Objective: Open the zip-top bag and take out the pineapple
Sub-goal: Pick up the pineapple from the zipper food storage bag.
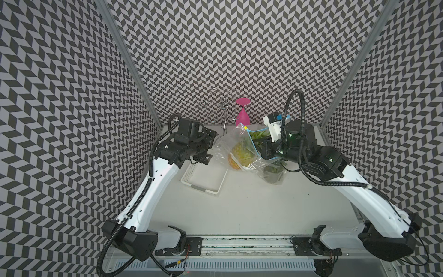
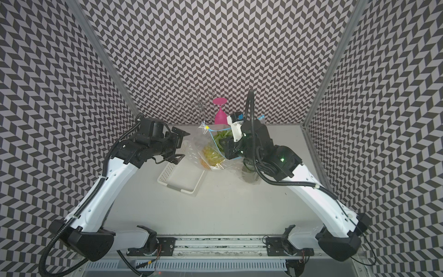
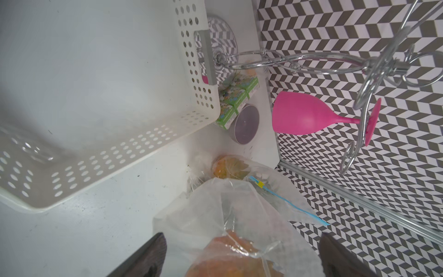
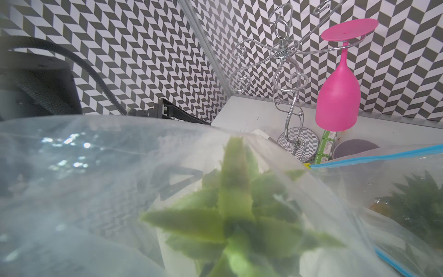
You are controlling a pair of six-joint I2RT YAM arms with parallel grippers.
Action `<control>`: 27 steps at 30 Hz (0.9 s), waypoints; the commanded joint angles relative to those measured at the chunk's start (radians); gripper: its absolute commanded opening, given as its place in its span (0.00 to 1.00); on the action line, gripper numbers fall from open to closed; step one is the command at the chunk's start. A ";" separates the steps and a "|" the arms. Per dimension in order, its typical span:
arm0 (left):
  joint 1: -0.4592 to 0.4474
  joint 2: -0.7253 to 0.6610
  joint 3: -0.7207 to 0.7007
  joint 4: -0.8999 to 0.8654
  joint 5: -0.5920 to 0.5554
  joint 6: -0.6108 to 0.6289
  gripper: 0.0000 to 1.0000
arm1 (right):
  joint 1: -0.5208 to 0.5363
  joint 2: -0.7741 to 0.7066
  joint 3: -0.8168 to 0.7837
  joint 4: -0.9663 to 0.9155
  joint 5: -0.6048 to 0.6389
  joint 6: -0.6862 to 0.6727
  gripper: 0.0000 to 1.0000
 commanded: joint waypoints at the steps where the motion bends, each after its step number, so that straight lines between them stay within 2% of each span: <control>1: 0.002 -0.003 0.048 -0.055 0.077 -0.054 0.99 | -0.003 -0.021 -0.017 0.197 -0.013 -0.029 0.00; 4: 0.001 -0.004 0.041 -0.097 0.114 -0.044 0.99 | -0.003 -0.034 -0.051 0.248 -0.016 -0.048 0.00; 8: 0.002 -0.015 -0.027 -0.054 0.115 -0.071 0.99 | -0.003 -0.047 -0.095 0.311 -0.078 -0.066 0.00; 12: 0.010 0.030 -0.049 -0.021 0.098 -0.070 0.99 | 0.003 -0.067 -0.122 0.338 -0.116 -0.069 0.00; 15: 0.008 0.061 -0.044 -0.005 0.088 -0.063 0.94 | 0.003 -0.080 -0.137 0.339 -0.117 -0.067 0.00; 18: -0.001 0.077 -0.043 -0.012 0.067 -0.049 0.75 | 0.002 -0.090 -0.143 0.354 -0.129 -0.059 0.00; 20: -0.003 0.074 -0.069 0.001 0.063 -0.047 0.59 | 0.003 -0.091 -0.137 0.361 -0.140 -0.054 0.00; 21: -0.004 0.071 -0.079 0.007 0.060 -0.048 0.47 | 0.003 -0.092 -0.132 0.361 -0.144 -0.054 0.00; 23: -0.004 0.078 -0.083 -0.003 0.029 -0.037 0.13 | 0.003 -0.091 -0.112 0.356 -0.149 -0.052 0.00; 24: -0.004 0.084 -0.077 -0.017 0.015 -0.027 0.04 | 0.003 -0.089 -0.102 0.350 -0.151 -0.050 0.00; 25: -0.001 0.093 -0.070 -0.027 -0.007 -0.012 0.00 | 0.003 -0.089 -0.090 0.345 -0.155 -0.050 0.00; 27: 0.001 0.108 -0.060 -0.043 -0.047 0.011 0.00 | 0.003 -0.090 -0.068 0.335 -0.159 -0.047 0.00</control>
